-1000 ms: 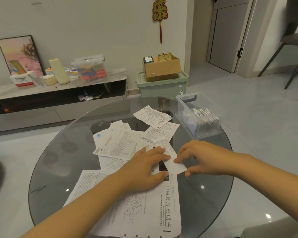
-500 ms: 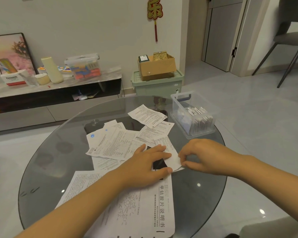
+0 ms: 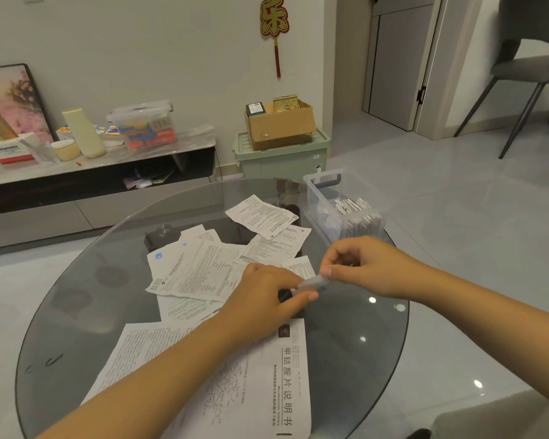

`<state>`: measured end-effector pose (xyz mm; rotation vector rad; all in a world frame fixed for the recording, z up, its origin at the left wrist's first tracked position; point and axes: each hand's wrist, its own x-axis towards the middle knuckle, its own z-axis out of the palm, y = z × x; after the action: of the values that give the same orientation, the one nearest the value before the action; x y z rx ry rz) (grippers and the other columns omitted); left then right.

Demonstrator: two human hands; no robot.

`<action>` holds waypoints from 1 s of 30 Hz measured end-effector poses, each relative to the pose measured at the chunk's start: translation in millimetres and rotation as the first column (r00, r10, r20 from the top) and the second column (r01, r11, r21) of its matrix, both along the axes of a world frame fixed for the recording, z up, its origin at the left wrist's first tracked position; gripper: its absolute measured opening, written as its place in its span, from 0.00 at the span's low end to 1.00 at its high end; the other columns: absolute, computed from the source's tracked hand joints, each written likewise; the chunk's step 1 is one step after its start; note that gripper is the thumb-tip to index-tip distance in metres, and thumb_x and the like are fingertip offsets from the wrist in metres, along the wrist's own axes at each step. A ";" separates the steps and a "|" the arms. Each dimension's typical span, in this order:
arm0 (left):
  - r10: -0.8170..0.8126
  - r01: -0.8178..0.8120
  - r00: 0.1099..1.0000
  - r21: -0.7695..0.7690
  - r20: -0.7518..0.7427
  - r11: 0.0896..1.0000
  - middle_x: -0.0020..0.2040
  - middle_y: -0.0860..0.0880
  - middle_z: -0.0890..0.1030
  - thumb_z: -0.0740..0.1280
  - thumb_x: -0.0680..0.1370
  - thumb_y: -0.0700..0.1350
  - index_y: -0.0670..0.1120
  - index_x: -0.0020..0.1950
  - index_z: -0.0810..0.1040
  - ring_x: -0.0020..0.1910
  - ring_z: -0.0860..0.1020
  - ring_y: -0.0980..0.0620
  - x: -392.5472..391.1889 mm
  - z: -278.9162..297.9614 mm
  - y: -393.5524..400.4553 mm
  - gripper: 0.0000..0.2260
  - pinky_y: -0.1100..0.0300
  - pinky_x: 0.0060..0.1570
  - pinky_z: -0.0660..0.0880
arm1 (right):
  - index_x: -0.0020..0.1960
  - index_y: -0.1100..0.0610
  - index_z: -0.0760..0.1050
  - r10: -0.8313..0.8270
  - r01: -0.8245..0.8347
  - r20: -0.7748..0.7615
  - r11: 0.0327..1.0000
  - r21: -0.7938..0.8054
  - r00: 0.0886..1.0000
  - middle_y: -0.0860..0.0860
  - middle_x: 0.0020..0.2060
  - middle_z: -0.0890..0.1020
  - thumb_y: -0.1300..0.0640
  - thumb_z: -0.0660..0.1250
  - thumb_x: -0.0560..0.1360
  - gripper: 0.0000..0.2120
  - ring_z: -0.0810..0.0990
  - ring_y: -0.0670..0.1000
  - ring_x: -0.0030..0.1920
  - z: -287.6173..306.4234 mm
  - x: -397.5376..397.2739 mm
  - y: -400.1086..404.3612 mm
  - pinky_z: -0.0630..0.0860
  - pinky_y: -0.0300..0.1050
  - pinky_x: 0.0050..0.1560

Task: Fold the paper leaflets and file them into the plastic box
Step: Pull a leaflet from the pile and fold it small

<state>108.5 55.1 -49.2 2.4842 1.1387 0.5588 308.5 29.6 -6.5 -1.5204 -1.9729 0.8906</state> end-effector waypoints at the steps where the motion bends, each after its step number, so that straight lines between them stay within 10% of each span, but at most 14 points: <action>1: 0.011 -0.011 1.000 -0.002 0.028 1.000 0.27 0.56 0.71 0.64 0.78 0.56 0.52 0.31 0.73 0.31 0.69 0.57 0.7 0.1 0.5 0.16 0.63 0.47 0.64 | 0.44 0.50 0.79 -0.012 0.011 -0.034 1.000 -0.009 0.999 0.43 0.39 0.83 0.55 0.67 0.75 0.03 0.80 0.38 0.39 0.3 -0.1 0.3 0.75 0.31 0.43; 5: 0.139 -0.127 0.982 -0.102 0.125 0.987 0.36 0.59 0.80 0.65 0.78 0.51 0.57 0.45 0.81 0.36 0.76 0.61 3.2 -0.1 -2.2 0.06 0.64 0.40 0.71 | 0.49 0.50 0.78 -0.088 0.091 -0.117 0.996 0.013 0.989 0.46 0.44 0.83 0.54 0.65 0.76 0.04 0.81 0.43 0.46 -2.2 -1.9 1.0 0.77 0.38 0.49; 13: 0.274 -0.242 0.941 -0.170 0.199 0.955 0.60 0.56 0.72 0.72 0.73 0.43 0.54 0.70 0.66 0.47 0.76 0.59 9.5 -9.0 3.7 0.29 0.67 0.52 0.74 | 0.60 0.46 0.74 -0.087 0.063 0.172 0.988 0.139 0.981 0.42 0.53 0.73 0.54 0.68 0.74 0.15 0.75 0.43 0.49 -17.2 -10.4 4.2 0.72 0.33 0.49; 16: 0.271 -0.242 0.948 -0.175 0.168 0.954 0.61 0.53 0.71 0.72 0.74 0.43 0.52 0.70 0.66 0.49 0.73 0.61 8.6 -10.0 5.3 0.27 0.75 0.51 0.69 | 0.64 0.47 0.74 -0.008 -0.033 0.379 0.994 0.103 0.925 0.46 0.58 0.73 0.51 0.65 0.76 0.16 0.71 0.46 0.58 -21.4 -12.1 2.9 0.70 0.39 0.58; 24: 0.217 -0.240 0.962 -0.133 -0.168 0.962 0.66 0.54 0.72 0.68 0.76 0.49 0.56 0.71 0.66 0.66 0.65 0.51 14.6 5.7 16.8 0.24 0.54 0.65 0.56 | 0.62 0.49 0.76 -0.016 -0.057 0.484 0.989 0.136 0.875 0.47 0.57 0.74 0.48 0.62 0.78 0.15 0.69 0.48 0.59 -20.3 -18.5 0.9 0.66 0.39 0.56; 30: 0.296 -0.284 0.955 -0.274 0.006 0.919 0.46 0.56 0.76 0.70 0.74 0.40 0.56 0.57 0.75 0.46 0.74 0.57 18.6 19.7 19.1 0.16 0.63 0.50 0.72 | 0.55 0.48 0.78 -0.066 -0.013 0.450 0.985 0.170 0.891 0.46 0.51 0.74 0.48 0.65 0.75 0.11 0.71 0.46 0.54 -19.2 -19.2 6.3 0.68 0.38 0.50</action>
<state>127.1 74.2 -29.5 2.0757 1.4710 0.4980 289.4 35.9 -25.6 -1.7674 -2.2709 0.3558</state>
